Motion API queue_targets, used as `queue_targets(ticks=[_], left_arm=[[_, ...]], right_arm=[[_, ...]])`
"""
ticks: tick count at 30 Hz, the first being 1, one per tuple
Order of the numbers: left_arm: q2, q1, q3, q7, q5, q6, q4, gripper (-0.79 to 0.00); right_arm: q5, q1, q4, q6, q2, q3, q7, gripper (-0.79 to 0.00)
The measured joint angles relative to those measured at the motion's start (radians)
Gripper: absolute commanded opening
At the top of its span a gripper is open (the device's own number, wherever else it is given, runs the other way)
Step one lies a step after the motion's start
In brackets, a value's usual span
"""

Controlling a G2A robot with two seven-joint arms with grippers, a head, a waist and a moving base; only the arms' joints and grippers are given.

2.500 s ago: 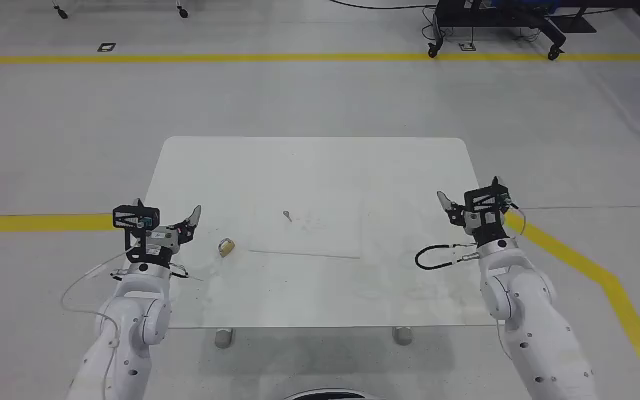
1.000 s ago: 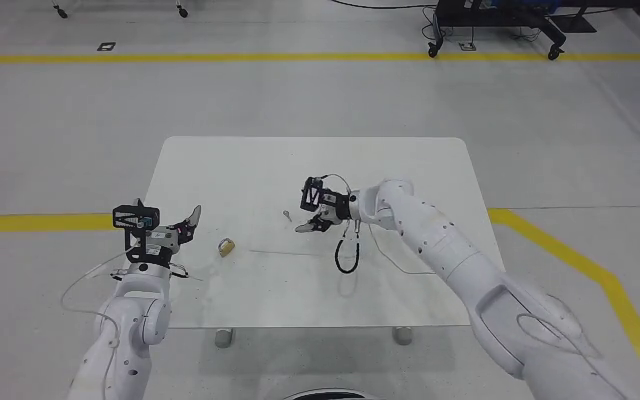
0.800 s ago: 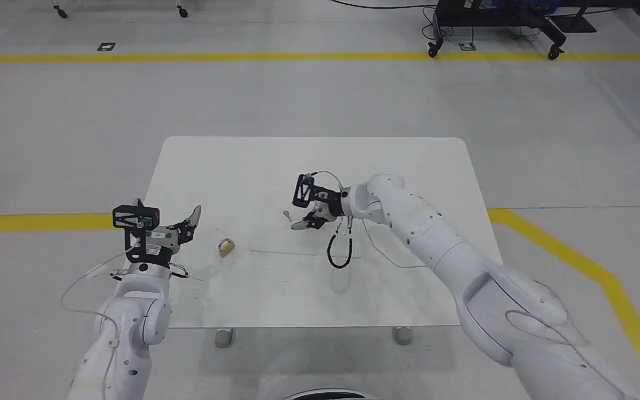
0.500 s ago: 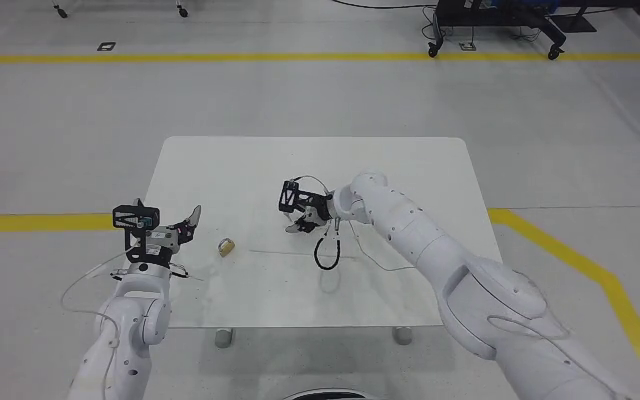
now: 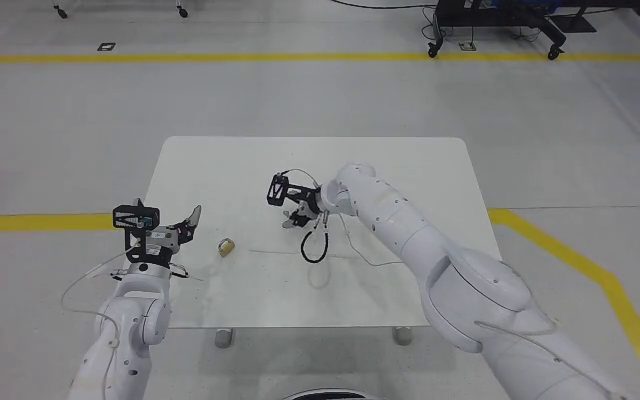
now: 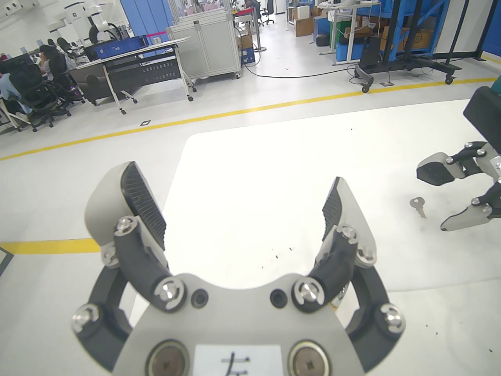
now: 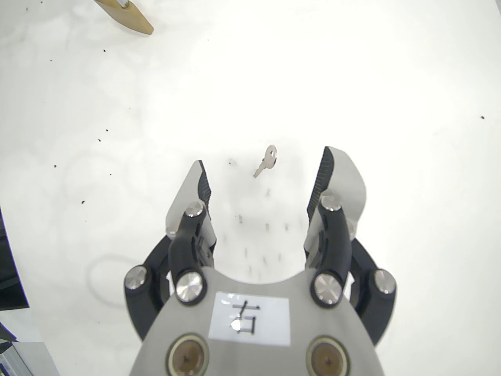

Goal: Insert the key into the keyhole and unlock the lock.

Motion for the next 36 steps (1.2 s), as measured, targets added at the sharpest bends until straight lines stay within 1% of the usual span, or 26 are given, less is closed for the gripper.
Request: queue_targets(ticks=[2, 5, 13, 17, 18, 19, 20, 21, 22, 30, 36], left_arm=[[0.000, 0.000, 0.000, 0.000, 0.000, 0.000, 0.000, 0.000], [0.000, 0.000, 0.000, 0.000, 0.000, 0.000, 0.000, 0.000], [0.000, 0.000, 0.000, 0.000, 0.000, 0.000, 0.000, 0.000], [0.000, 0.000, 0.000, 0.000, 0.000, 0.000, 0.000, 0.000], [0.000, 0.000, 0.000, 0.000, 0.000, 0.000, 0.000, 0.000], [0.000, 0.000, 0.000, 0.000, 0.000, 0.000, 0.000, 0.000], [0.000, 0.000, 0.000, 0.000, 0.000, 0.000, 0.000, 0.000], [0.000, 0.000, 0.000, 0.000, 0.000, 0.000, 0.000, 0.000], [0.000, 0.000, 0.000, 0.000, 0.000, 0.000, 0.000, 0.000], [0.000, 0.000, 0.000, 0.000, 0.000, 0.000, 0.000, 0.000], [0.000, 0.000, 0.000, 0.000, 0.000, 0.000, 0.000, 0.000]], right_arm=[[0.000, 0.006, 0.007, 0.004, -0.015, -0.007, 0.034, -0.388], [0.013, 0.015, 0.022, 0.010, -0.036, -0.011, 0.076, -0.406], [0.030, 0.037, 0.072, 0.005, -0.077, -0.019, 0.133, -0.443], [0.036, 0.047, 0.094, 0.006, -0.095, -0.021, 0.158, -0.502], [0.036, 0.049, 0.099, 0.006, -0.099, -0.021, 0.162, -0.548], [0.037, 0.051, 0.104, 0.005, -0.102, -0.022, 0.165, -0.625], [0.037, 0.053, 0.109, 0.003, -0.106, -0.022, 0.167, -0.665], [0.037, 0.055, 0.114, 0.002, -0.108, -0.022, 0.168, -0.748], [0.038, 0.056, 0.118, 0.001, -0.111, -0.022, 0.169, -0.785], [0.046, 0.065, 0.153, -0.004, -0.122, -0.015, 0.136, -0.785], [0.012, 0.068, 0.171, -0.036, -0.111, -0.020, 0.025, -0.785]])
